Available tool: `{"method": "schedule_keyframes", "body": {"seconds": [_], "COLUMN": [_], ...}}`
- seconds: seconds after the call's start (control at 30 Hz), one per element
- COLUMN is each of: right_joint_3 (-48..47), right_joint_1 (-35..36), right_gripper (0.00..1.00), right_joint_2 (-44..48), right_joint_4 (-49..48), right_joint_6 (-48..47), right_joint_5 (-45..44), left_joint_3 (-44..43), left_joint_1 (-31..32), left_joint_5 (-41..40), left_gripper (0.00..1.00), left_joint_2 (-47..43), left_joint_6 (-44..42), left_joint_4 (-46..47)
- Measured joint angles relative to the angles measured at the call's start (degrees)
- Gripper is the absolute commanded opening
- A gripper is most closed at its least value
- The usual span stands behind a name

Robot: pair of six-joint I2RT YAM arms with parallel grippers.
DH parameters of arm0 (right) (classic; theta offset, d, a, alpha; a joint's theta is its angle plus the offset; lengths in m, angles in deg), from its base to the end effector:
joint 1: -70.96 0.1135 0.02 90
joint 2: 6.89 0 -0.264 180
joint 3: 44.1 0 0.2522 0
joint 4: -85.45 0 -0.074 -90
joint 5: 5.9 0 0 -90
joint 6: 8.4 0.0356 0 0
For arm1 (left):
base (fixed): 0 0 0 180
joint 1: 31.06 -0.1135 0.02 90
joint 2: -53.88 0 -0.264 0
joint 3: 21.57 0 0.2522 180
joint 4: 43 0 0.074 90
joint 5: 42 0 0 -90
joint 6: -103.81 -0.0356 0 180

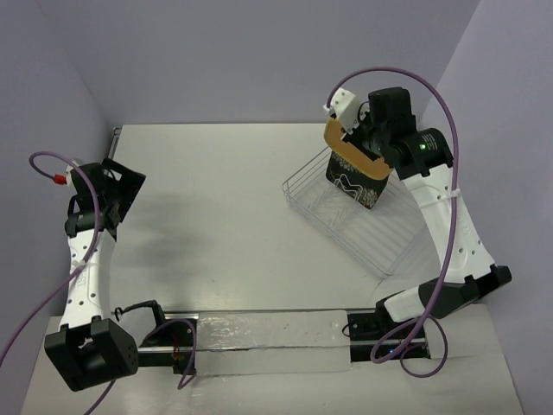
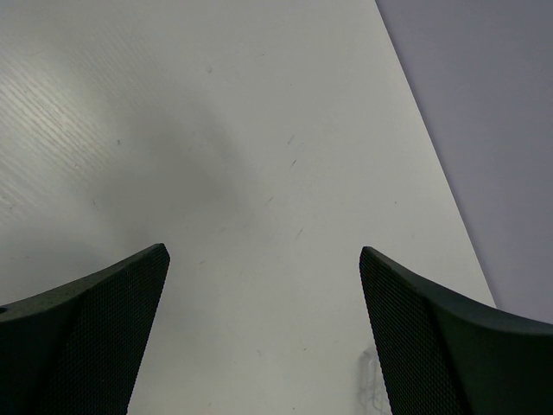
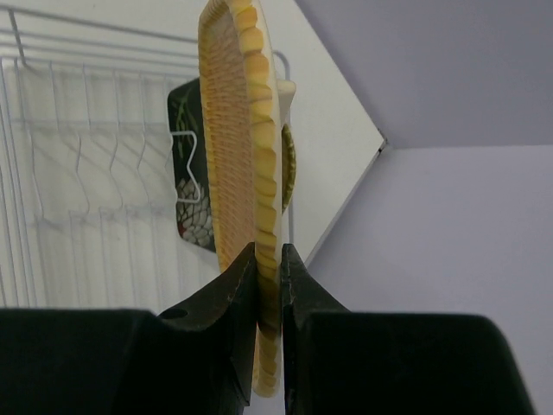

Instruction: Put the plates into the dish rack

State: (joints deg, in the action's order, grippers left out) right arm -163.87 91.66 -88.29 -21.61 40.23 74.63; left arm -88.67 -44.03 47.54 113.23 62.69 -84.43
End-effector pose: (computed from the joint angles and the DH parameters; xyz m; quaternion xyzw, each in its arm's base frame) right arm 0.2529 0.0893 0.4692 -0.4220 0.7758 -0.1550 0.4429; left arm 0.2207 0.0511 0.3138 -0.4547 0.7553 -0.1421 0.4500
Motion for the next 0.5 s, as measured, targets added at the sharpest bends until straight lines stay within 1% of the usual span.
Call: {"method": "schedule_keyframes", "body": {"seconds": [0.17, 0.5], "right_joint_3": [2.7, 3.8], "right_joint_1": [-0.5, -1.7], "right_gripper": [0.00, 0.00], "right_joint_2": [1.0, -5.1], "right_joint_4": [1.1, 0.8], "right_joint_6": [-2.0, -2.2], "right_joint_5": [-0.2, -0.5], "left_joint_3": [-1.5, -2.0], "left_joint_1": [0.0, 0.0], "left_joint_5": [1.5, 1.6], "left_gripper": [0.99, 0.99], "left_joint_2": [2.2, 4.3], "left_joint_6": [-0.3, -1.0], "left_joint_4": [0.6, 0.9]}}
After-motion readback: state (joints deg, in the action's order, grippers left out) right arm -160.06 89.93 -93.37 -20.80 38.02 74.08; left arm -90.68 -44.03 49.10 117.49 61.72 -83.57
